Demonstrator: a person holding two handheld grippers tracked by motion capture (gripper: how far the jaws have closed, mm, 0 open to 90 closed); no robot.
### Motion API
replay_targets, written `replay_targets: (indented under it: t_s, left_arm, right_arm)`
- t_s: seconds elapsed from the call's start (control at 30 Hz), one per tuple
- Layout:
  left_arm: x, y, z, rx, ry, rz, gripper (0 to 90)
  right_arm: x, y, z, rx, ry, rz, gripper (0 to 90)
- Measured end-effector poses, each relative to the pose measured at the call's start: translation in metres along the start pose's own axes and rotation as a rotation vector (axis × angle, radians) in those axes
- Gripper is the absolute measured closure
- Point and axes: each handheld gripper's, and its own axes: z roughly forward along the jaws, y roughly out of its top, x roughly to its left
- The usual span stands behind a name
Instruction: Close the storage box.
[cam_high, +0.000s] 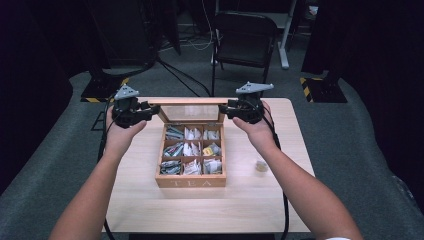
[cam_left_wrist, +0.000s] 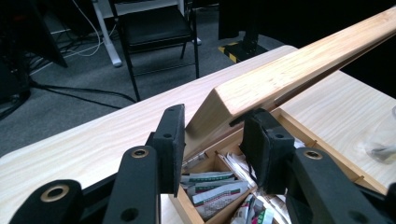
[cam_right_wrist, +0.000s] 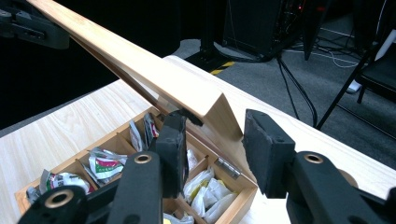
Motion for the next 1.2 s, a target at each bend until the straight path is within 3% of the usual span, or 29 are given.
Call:
replay_targets:
  t_s: [0.2,0.8,1.03,1.2]
  left_arm:
    - [-0.002,-0.01,-0.004,-0.016,-0.019,-0.019,59.2]
    - [-0.015,-0.034,-0.017,-0.018,-0.024,0.01,59.0]
    - [-0.02,-0.048,-0.024,-0.022,-0.046,0.005,59.1]
    - [-0.022,-0.058,-0.027,-0.019,-0.059,0.003,59.1]
  right_arm:
    - [0.004,-0.007,-0.003,-0.003,0.009,0.005,58.3]
    - [0.02,-0.031,-0.012,-0.006,0.008,-0.015,56.9]
    - [0.028,-0.044,-0.015,-0.008,0.006,-0.035,56.4]
    - [0.03,-0.054,-0.016,-0.012,0.023,-0.014,55.3]
